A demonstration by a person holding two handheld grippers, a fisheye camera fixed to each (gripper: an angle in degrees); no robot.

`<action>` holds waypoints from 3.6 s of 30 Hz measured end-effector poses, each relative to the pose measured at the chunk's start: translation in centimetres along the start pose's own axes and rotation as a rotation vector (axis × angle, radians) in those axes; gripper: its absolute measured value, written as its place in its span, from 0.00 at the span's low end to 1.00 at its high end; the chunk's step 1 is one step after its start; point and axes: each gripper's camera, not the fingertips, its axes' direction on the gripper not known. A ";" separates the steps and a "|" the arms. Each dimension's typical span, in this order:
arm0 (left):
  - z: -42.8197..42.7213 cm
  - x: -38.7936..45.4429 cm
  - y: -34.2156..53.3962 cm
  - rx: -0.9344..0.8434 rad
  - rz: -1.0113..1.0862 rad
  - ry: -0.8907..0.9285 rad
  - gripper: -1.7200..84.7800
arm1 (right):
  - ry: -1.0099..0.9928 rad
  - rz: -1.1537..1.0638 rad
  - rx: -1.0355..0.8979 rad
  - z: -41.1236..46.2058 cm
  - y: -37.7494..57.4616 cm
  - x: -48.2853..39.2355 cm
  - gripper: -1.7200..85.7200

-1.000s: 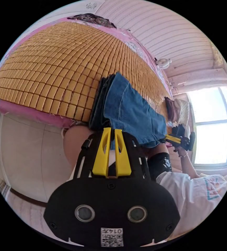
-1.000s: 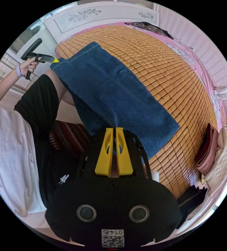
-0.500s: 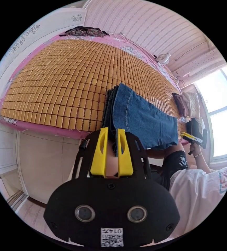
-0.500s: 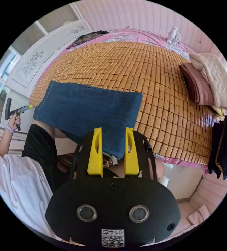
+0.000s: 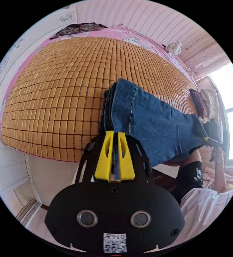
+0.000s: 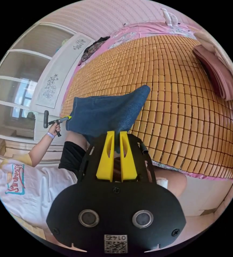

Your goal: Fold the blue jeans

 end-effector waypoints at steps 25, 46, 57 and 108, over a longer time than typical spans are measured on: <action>7.9 24.6 5.6 0.061 0.519 -0.016 0.01 | 0.499 -0.618 -0.390 24.9 -19.1 -21.2 0.02; 6.6 25.9 3.5 0.171 0.399 0.100 0.01 | 0.769 -0.628 -0.618 35.3 -26.7 -26.9 0.02; 9.5 28.3 2.7 -0.003 0.516 0.021 0.01 | 0.803 -0.635 -0.658 36.2 -27.3 -26.3 0.02; 6.2 42.0 17.7 0.274 0.997 -0.017 0.08 | -0.611 0.097 0.407 -4.2 14.3 18.3 0.04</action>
